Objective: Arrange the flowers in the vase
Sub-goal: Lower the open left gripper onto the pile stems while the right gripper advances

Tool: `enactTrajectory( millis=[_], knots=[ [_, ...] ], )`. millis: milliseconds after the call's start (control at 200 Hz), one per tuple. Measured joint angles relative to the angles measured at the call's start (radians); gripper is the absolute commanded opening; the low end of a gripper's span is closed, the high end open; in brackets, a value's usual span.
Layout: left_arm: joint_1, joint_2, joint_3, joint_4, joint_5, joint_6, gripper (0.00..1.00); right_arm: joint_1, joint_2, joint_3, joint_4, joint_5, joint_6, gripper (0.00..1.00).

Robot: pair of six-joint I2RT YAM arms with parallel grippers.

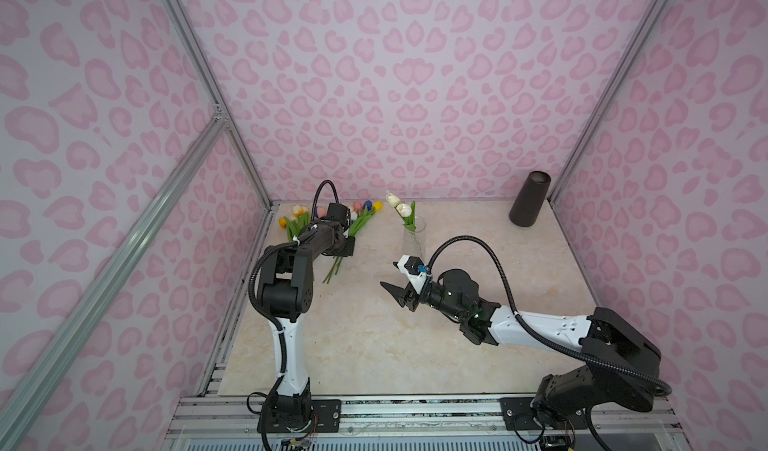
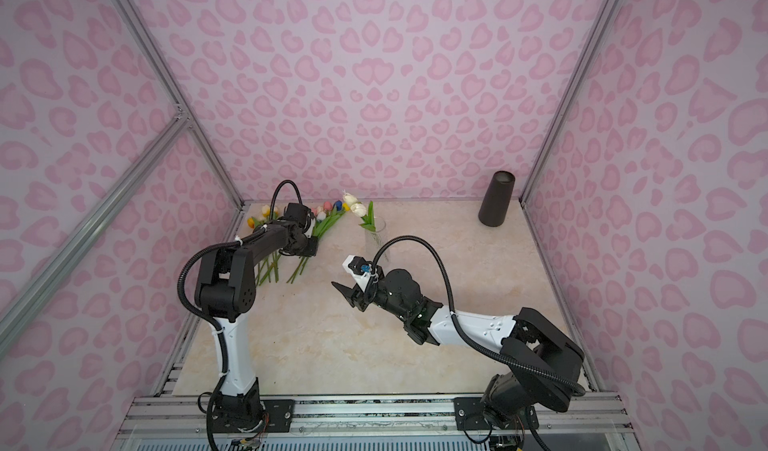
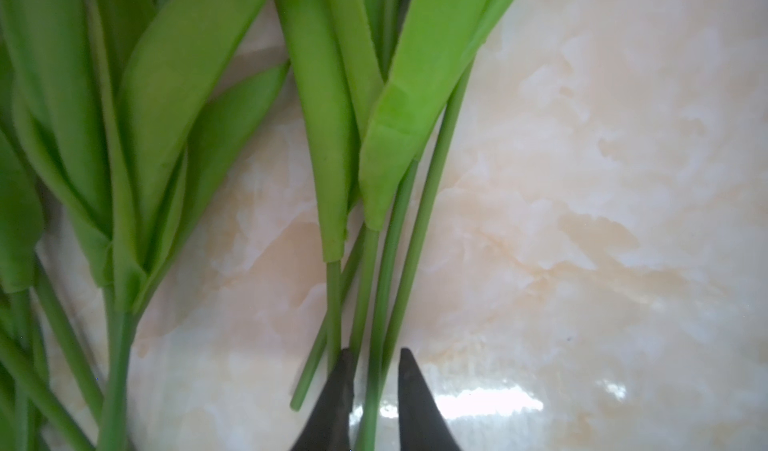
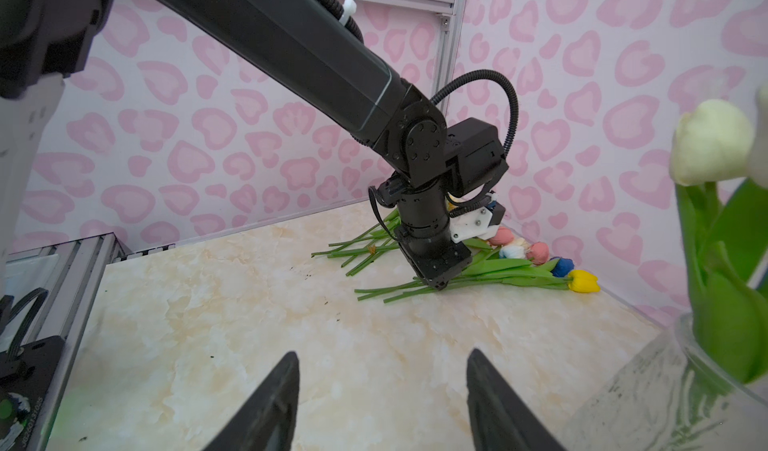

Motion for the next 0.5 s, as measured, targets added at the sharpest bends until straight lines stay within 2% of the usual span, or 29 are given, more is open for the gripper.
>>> enactTrajectory(
  millis=[285, 495],
  knots=[
    [0.002, -0.003, -0.003, -0.007, 0.001, 0.004, 0.03, 0.01, -0.028, -0.037, 0.027, 0.019, -0.025, 0.67],
    [0.002, -0.11, -0.037, -0.027, 0.008, -0.008, 0.03, 0.017, -0.028, -0.043, 0.044, 0.034, -0.033, 0.7]
  ],
)
